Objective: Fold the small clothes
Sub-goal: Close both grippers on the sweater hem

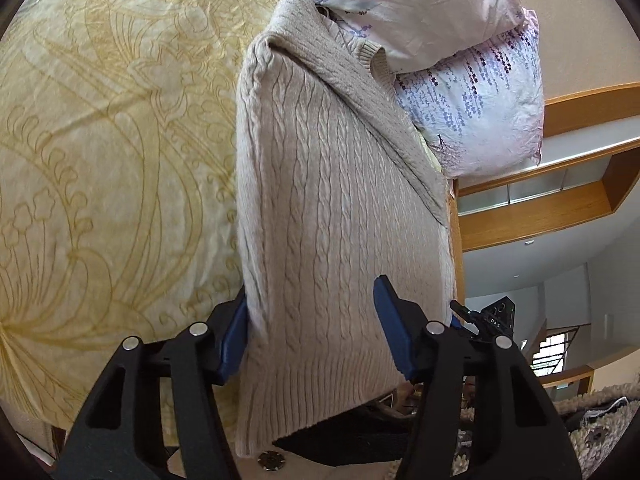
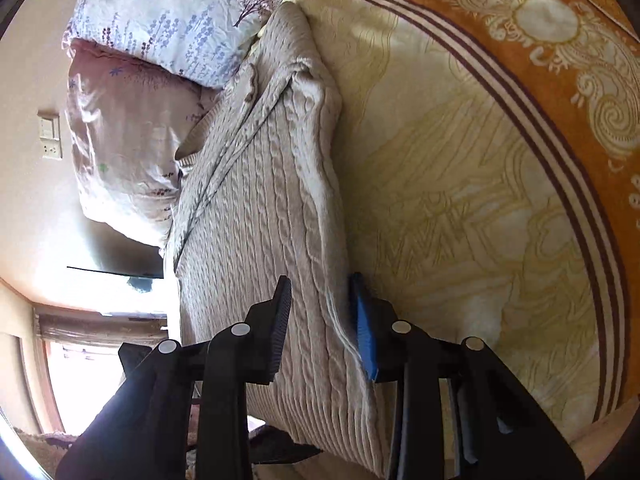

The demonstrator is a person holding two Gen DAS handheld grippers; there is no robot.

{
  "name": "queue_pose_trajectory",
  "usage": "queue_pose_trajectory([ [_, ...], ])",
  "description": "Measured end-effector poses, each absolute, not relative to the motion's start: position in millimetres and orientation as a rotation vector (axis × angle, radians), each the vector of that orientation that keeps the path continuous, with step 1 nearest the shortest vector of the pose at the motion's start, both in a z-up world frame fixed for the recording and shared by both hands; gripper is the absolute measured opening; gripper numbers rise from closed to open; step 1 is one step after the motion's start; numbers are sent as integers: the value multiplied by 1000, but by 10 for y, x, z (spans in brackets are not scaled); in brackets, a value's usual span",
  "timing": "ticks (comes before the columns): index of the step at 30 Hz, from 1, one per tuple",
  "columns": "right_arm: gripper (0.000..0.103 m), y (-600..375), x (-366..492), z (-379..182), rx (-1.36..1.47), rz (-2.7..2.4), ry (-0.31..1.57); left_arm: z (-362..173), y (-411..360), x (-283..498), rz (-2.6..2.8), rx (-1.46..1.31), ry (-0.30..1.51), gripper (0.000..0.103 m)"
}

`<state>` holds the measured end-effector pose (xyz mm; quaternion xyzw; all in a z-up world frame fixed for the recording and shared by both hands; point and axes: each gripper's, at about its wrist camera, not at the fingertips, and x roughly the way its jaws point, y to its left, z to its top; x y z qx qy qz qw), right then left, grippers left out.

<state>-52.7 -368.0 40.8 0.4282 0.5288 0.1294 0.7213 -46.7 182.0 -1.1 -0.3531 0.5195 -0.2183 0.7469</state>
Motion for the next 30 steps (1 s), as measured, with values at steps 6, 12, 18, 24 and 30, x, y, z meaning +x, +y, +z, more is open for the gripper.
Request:
queue_pose_trajectory([
  [6, 27, -3521, -705, 467, 801, 385, 1232, 5, 1677, -572, -521, -711, 1193, 53],
  [12, 25, -3431, -775, 435, 747, 451, 1269, 5, 1590, -571, -557, -655, 1245, 46],
  [18, 9, -3279, -761, 473, 623, 453, 1239, -10, 1445, -539, -627, -596, 1297, 31],
  [24, 8, -3244, -584, 749, 586, 439, 1069, 147, 1538, -429, -644, -647, 1178, 13],
  [30, 8, -3314, -313, 1067, 617, 385, 898, 431, 1736, -212, -582, -691, 1007, 8],
])
